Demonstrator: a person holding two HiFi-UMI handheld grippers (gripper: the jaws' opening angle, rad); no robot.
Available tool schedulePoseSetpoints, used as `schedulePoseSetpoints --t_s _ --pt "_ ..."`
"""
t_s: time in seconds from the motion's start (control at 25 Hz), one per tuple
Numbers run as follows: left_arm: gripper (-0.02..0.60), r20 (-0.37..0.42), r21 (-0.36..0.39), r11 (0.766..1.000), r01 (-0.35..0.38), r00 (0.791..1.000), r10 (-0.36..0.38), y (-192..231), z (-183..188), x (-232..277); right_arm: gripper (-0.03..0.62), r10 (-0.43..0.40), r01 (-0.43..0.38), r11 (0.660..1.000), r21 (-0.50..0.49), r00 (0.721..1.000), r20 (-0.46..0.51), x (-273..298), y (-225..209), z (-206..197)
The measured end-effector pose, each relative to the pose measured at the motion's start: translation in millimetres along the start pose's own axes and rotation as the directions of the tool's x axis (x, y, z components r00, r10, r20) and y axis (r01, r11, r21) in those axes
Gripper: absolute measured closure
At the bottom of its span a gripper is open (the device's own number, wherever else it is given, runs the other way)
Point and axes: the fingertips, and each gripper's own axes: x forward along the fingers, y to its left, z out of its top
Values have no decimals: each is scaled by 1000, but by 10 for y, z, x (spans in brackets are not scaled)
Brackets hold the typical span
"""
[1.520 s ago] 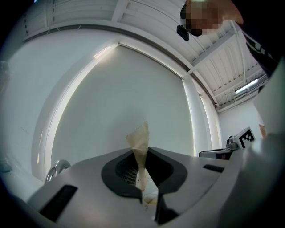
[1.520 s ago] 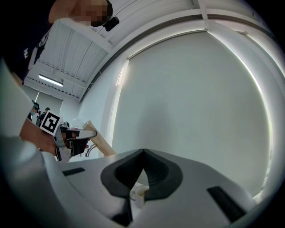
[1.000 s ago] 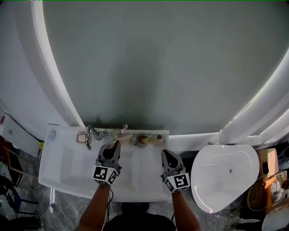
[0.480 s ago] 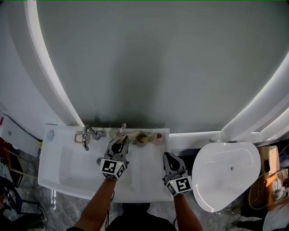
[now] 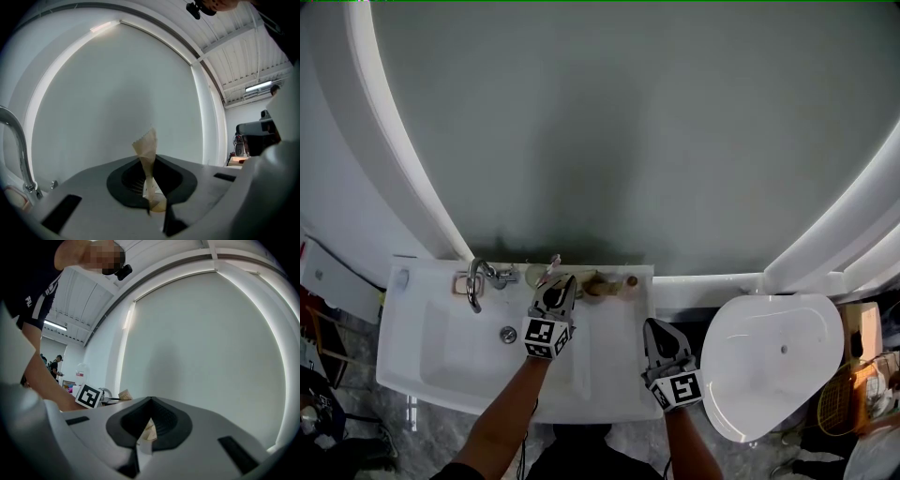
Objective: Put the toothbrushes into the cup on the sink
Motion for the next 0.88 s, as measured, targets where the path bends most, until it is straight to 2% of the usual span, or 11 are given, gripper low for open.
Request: schedulePoseSetpoints --t_s 0.24,0.48,0.64,0.88 --pt "535 -59 20 1000 -2 998 3 42 -255 99 567 -1 0 1000 -11 1000 -2 -33 32 -57" --pt "537 -113 49 999 -1 994 6 31 -467 221 568 -6 8 1000 19 997 -76 -101 60 -207" --pt "537 -133 50 999 5 991 2 18 -548 272 566 -3 4 1000 4 1000 -24 -100 23 -199" --pt "537 -153 54 998 9 988 -1 14 -650 317 567 2 -2 1000 1 1000 -24 -88 31 -234"
